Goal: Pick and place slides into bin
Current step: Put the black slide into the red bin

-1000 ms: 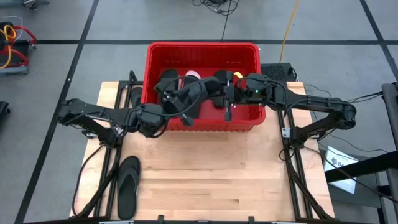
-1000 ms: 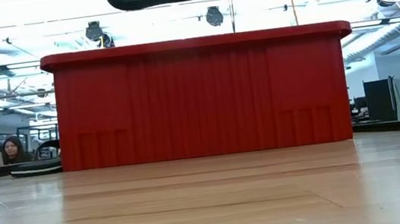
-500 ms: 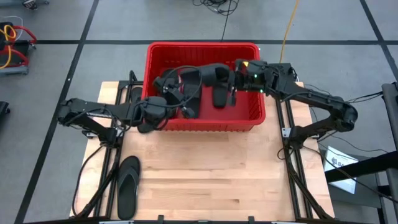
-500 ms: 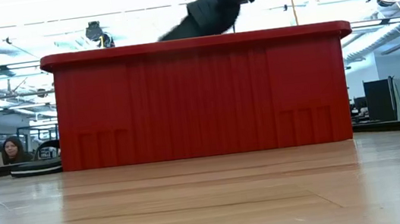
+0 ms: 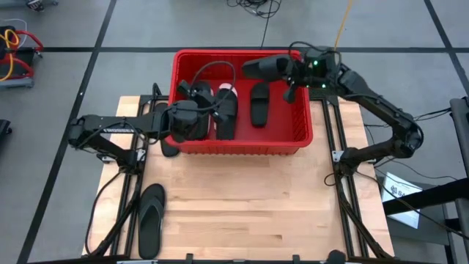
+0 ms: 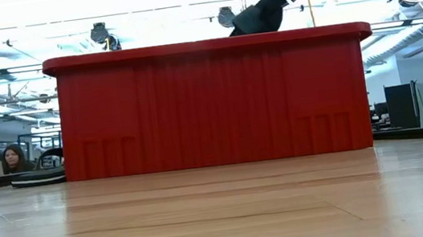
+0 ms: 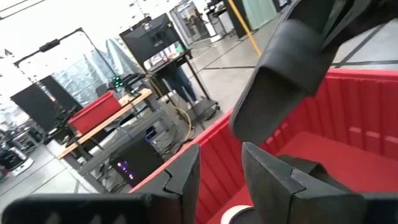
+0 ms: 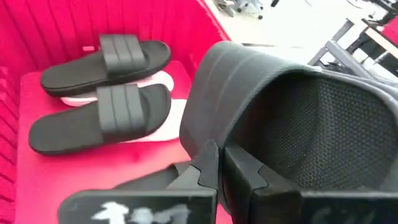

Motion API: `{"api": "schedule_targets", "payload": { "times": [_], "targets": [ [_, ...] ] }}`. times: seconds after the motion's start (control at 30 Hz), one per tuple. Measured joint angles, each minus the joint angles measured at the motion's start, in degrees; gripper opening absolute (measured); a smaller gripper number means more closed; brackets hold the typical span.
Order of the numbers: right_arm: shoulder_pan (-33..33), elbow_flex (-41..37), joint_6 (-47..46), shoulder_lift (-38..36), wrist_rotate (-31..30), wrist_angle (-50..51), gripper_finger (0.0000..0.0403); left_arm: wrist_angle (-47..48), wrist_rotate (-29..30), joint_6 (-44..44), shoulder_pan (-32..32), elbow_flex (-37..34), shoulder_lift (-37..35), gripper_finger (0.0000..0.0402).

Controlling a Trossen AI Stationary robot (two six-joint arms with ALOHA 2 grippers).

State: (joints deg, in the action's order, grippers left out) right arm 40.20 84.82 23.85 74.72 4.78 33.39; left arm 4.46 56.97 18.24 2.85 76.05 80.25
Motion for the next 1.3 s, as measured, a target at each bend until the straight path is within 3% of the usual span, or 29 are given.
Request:
{"api": "schedule_targets", "payload": {
  "times": [0.27,0.47,0.6,0.8,1.3],
  "targets": [
    [2.6,7.6,3.9,0.0,0.1,17.3,0.0,-0.1,0.0,-0.9,3.1,0.0,0.0,0.0127],
    [2.6,8.9,10.5,-0.1,7.5,30.6,0.0,-0.1,-2.2,-0.9,4.0,0.0,0.0,0.0127],
    [2.5,8.9,11.3,0.7,7.3,36.7,0.0,-0.1,-3.0,-0.9,4.5,0.0,0.0,0.0127],
    [2.5,8.9,11.1,5.0,7.0,40.3,0.0,0.0,-3.0,-0.9,4.6,0.0,0.0,0.0127],
    [2.4,12.2,11.5,18.8,-2.3,47.6,0.0,0.1,-3.1,-0.9,4.6,0.0,0.0,0.0127]
  ]
}}
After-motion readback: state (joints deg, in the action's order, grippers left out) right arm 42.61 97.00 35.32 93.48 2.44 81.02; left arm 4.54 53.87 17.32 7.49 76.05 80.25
